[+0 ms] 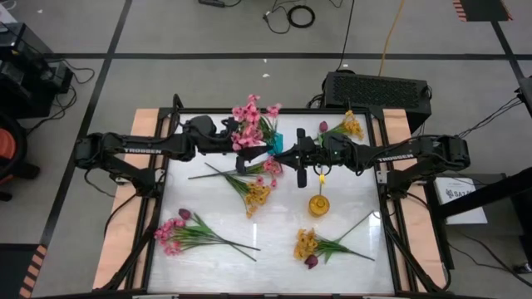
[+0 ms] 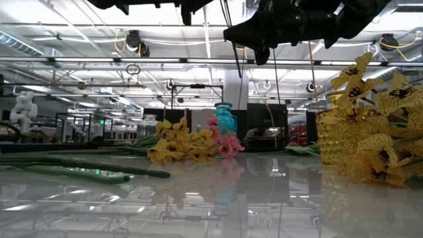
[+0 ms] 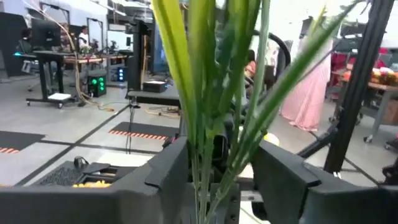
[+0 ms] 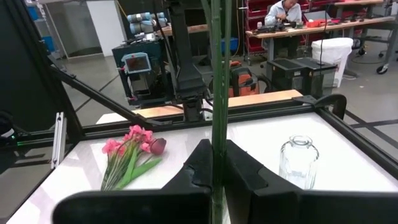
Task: Sort flowers into vase by color
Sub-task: Put the top pink flowers into the transparent vase
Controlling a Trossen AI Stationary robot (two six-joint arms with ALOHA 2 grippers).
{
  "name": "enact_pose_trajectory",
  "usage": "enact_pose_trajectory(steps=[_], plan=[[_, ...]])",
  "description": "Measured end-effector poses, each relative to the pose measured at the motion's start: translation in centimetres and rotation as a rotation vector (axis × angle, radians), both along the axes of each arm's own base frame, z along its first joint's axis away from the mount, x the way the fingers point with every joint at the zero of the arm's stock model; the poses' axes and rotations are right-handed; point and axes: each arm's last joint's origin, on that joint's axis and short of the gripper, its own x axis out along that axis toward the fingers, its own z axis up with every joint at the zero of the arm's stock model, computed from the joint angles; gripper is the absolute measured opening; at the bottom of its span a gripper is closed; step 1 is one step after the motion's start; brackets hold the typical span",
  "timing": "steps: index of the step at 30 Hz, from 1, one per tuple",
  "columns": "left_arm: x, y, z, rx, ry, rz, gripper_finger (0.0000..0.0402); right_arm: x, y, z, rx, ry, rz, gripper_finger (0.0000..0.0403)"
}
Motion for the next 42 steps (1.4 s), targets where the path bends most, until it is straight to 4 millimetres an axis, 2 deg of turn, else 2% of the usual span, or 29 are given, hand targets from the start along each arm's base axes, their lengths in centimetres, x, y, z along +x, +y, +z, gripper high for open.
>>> enact_pose_trajectory(steps=[3,6,11,18,24,29,35,39,42], plan=[[0.0,0.3,0.2,-0.01,-0.02,0.09,0.0226,0.0,0.0,0.0,0.0,0.0,-0.001,0.0006],[-0.1,0.3,0.6,-0.003,-0.058,0.101,0.0252,0.0,0.0,0.0,-0.003,0.0,-0.003,0.0006],[-0.1,0.3,1.2,0.007,-0.077,0.098,0.0251,-0.1,-0.4,0.0,0.001,0.0,-0.017,0.0007],[-0.3,1.3,1.2,0.002,-0.075,0.129,0.0189,-0.1,-0.4,0.0,0.004,0.0,-0.022,0.0007],[-0.4,1.9,1.2,0.025,-0.072,0.049,0.0098,-0.1,-0.6,0.0,0.01,0.0,-0.075,0.0019],[-0.5,2.4,1.0,0.028,-0.052,0.03,0.0019,-0.1,-0.7,0.1,0.02,-0.009,-0.118,0.0061],[-1.1,4.3,1.0,-0.013,-0.05,0.056,0.0019,-0.1,-0.7,0.1,0.023,-0.009,-0.122,0.0129],[-2.4,6.4,1.4,-0.078,-0.053,-0.014,0.0019,-0.4,-0.7,0.4,0.022,-0.001,-0.146,0.0169],[-3.8,8.0,1.7,-0.101,-0.026,-0.001,0.0019,-1.1,-0.8,0.9,0.02,0.015,-0.177,0.0192]])
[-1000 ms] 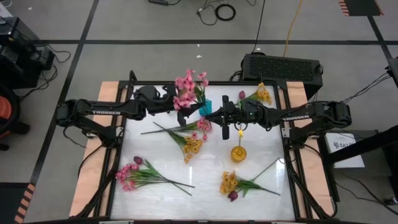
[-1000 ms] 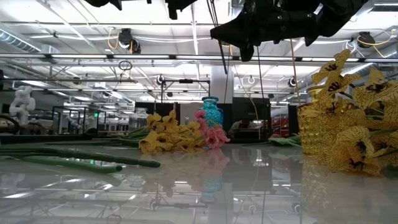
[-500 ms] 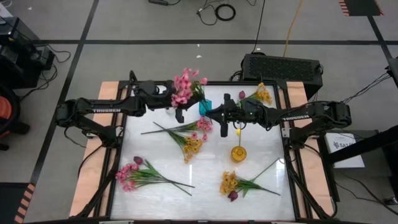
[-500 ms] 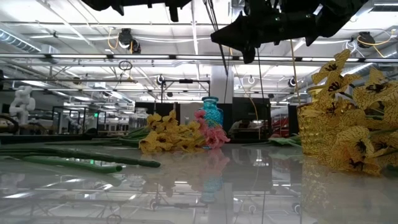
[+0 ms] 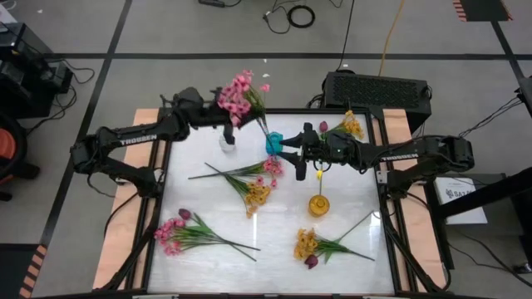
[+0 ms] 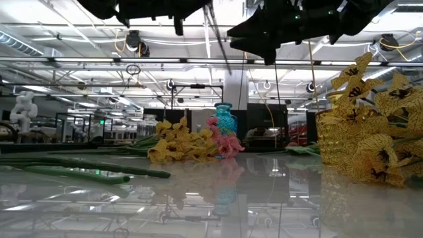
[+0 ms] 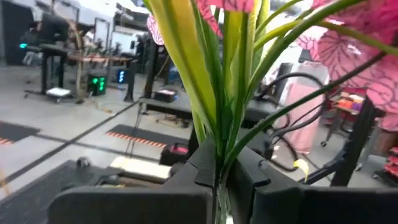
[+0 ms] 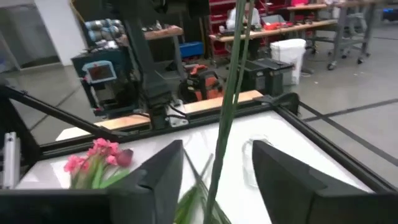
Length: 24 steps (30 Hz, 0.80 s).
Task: Sort flowers into vase by color
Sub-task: Put the top pink flowers into the transparent vase
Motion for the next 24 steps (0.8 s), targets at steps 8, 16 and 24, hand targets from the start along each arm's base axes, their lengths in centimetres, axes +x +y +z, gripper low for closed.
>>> enact_pose_trajectory(steps=[8,16,24], plan=[[-5.3,2.2,1.9,-0.013,0.048,0.13,0.002,-1.7,0.1,1.1,-0.021,0.048,-0.007,0.0216],[-10.1,1.5,2.7,-0.003,0.144,0.242,0.002,-1.9,0.1,1.2,-0.032,0.06,-0.005,0.0217],[-11.5,1.8,0.6,-0.022,0.224,0.299,0.002,-1.9,0.1,1.2,-0.035,0.06,-0.005,0.0217]])
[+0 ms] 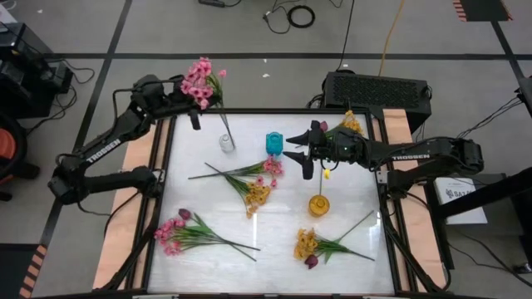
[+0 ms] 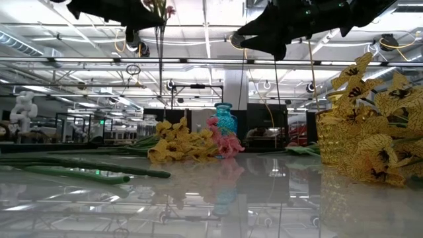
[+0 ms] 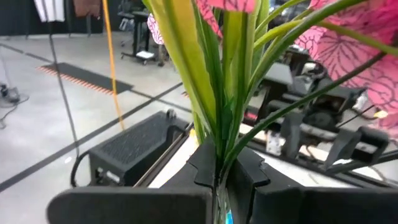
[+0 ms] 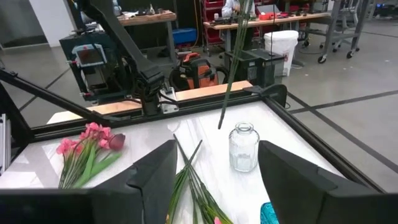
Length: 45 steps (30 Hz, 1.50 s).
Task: Sort flowers into vase by color
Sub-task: Put the top pink flowers into the transparent vase
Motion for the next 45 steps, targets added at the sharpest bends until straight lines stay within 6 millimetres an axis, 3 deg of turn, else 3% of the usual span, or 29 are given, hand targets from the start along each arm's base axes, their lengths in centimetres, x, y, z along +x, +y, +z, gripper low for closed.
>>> enact_pose_trajectory(steps=[8,17,27,45], plan=[[-0.5,0.5,-1.3,-0.028,0.032,0.032,0.002,-0.1,0.0,-0.4,0.002,0.037,0.0,0.0217],[-1.2,-1.6,0.2,0.154,0.006,-0.045,0.002,-0.1,0.0,-0.6,-0.06,0.072,0.012,0.0217],[-1.9,-2.5,0.6,0.195,0.024,0.024,0.002,-0.1,0.0,-0.6,-0.103,0.08,0.019,0.0217],[-1.2,-3.0,0.4,0.111,0.001,-0.052,0.002,0.1,0.0,1.8,-0.491,-0.088,0.015,0.0217]])
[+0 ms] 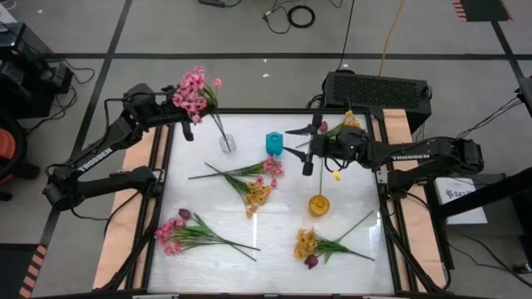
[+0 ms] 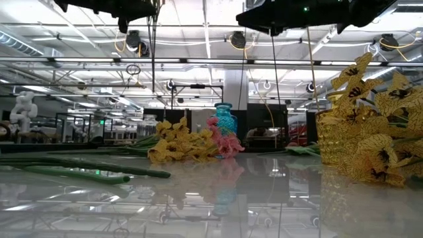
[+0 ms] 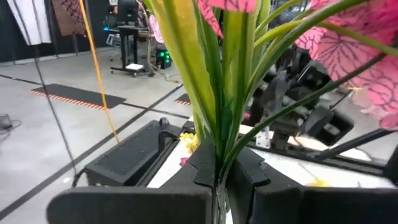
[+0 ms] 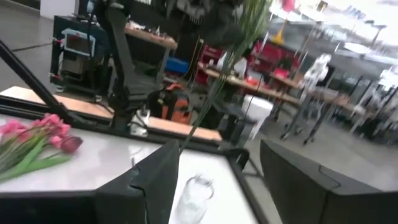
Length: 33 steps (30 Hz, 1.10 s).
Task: Sort flowers into vase by color
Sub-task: Put the top pink flowers into the transparent vase
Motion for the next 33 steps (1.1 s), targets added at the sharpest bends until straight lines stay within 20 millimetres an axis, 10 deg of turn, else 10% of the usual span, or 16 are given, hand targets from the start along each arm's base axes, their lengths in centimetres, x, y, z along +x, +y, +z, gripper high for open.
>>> enact_pose_trajectory(steps=[33], plan=[[2.1,5.3,-4.2,-0.07,0.199,0.272,0.002,-0.1,-0.6,-0.1,-0.05,0.021,-0.023,0.0217]])
